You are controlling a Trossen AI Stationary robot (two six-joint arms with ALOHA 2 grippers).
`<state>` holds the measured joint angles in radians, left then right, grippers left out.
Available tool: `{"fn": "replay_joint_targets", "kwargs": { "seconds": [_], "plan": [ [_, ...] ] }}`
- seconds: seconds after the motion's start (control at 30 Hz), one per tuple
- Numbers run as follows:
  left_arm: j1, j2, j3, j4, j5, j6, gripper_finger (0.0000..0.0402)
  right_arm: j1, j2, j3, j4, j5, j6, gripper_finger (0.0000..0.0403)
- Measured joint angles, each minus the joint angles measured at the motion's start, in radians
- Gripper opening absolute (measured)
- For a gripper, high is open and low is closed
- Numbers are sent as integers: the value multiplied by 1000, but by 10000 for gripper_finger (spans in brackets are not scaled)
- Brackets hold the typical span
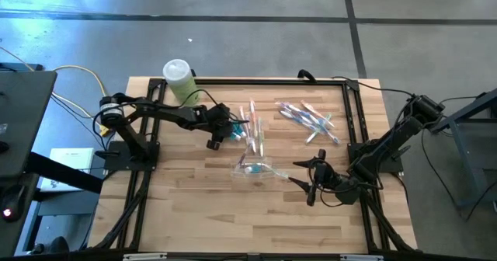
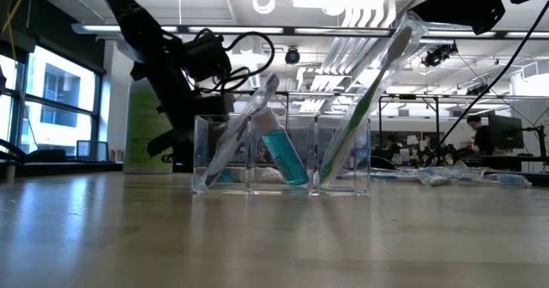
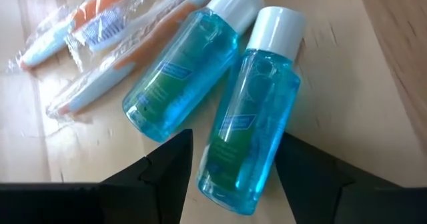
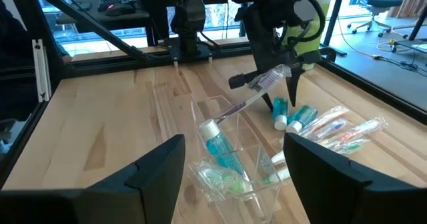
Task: Pick & Place toothbrushing station
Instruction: Put the mouthwash into the transparent organizer
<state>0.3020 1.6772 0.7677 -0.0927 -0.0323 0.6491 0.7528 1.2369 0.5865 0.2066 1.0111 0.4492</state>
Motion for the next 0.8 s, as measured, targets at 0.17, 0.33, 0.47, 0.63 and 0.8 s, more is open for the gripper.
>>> {"fn": "replay_joint_targets", "kwargs": {
  "seconds": [0.17,0.33,0.47,0.63,0.8],
  "plan": [
    [-10,1,-1,-10,-3,-79,165,0,0,0,0,0,0,247],
    [-17,1,-2,-16,6,-120,100,0,0,0,-17,0,0,247],
    [-35,2,-2,-10,-6,-147,77,0,1,0,-24,0,0,247],
    [-64,2,-2,-10,-34,-171,80,0,1,0,-25,0,0,247],
    [-98,-34,-4,-18,-60,-204,81,0,1,0,-25,-1,0,247]
  ]
}}
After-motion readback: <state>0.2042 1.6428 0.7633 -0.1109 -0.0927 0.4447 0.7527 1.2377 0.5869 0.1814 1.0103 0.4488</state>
